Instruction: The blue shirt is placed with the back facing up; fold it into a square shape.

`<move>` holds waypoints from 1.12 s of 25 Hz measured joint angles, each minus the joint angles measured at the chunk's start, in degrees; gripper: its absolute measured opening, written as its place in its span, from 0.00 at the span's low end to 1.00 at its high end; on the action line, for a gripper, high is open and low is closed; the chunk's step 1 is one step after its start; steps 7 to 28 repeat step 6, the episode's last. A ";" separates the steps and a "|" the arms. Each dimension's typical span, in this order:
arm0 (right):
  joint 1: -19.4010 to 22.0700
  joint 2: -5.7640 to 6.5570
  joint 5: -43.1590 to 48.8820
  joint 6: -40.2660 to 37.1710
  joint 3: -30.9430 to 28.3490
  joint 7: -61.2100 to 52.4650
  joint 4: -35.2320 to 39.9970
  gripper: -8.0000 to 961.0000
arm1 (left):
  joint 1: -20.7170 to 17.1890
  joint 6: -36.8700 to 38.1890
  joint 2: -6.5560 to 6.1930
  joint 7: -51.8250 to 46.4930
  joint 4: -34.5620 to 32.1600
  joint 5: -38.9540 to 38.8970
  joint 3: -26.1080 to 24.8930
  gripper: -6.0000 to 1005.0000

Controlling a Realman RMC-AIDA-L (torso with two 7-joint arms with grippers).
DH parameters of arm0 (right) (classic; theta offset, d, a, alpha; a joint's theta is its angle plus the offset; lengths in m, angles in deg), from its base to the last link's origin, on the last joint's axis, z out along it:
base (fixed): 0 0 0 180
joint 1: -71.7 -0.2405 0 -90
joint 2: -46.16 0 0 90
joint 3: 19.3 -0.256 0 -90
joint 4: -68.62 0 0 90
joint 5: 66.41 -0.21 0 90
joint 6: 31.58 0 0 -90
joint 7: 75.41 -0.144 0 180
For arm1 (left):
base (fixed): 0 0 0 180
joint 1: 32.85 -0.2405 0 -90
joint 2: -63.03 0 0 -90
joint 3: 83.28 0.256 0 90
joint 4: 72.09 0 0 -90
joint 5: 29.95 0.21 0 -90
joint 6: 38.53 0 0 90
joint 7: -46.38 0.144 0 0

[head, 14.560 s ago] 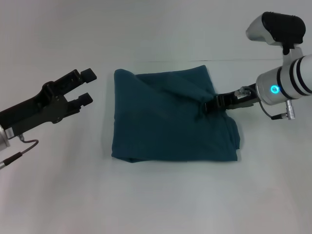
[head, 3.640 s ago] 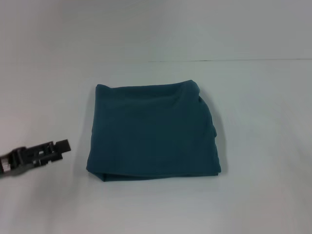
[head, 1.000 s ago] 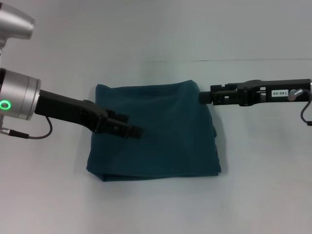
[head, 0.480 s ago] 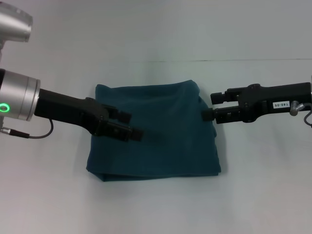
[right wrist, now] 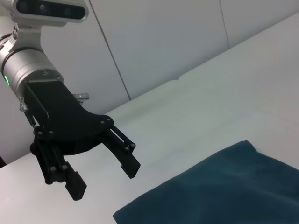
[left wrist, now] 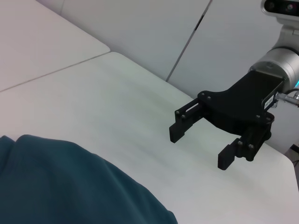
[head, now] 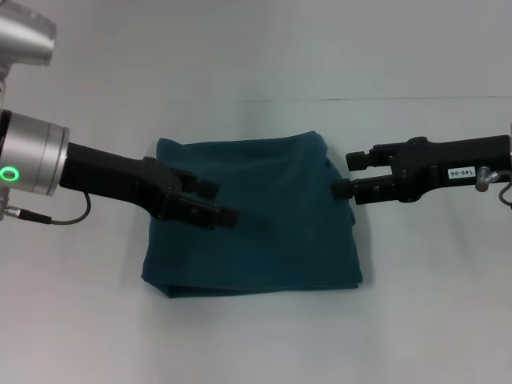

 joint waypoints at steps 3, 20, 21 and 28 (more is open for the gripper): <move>0.02 0.00 0.56 0.02 0.00 0.01 0.00 0.82 | -0.05 -0.10 0.01 0.02 0.00 0.00 0.02 0.81; -0.14 -0.23 2.07 0.03 0.00 -0.07 0.00 0.82 | -0.07 -0.13 0.01 -0.04 0.00 0.00 0.00 0.81; -0.14 -0.23 2.07 0.03 0.00 -0.07 0.00 0.82 | -0.07 -0.13 0.01 -0.04 0.00 0.00 0.00 0.81; -0.14 -0.23 2.07 0.03 0.00 -0.07 0.00 0.82 | -0.07 -0.13 0.01 -0.04 0.00 0.00 0.00 0.81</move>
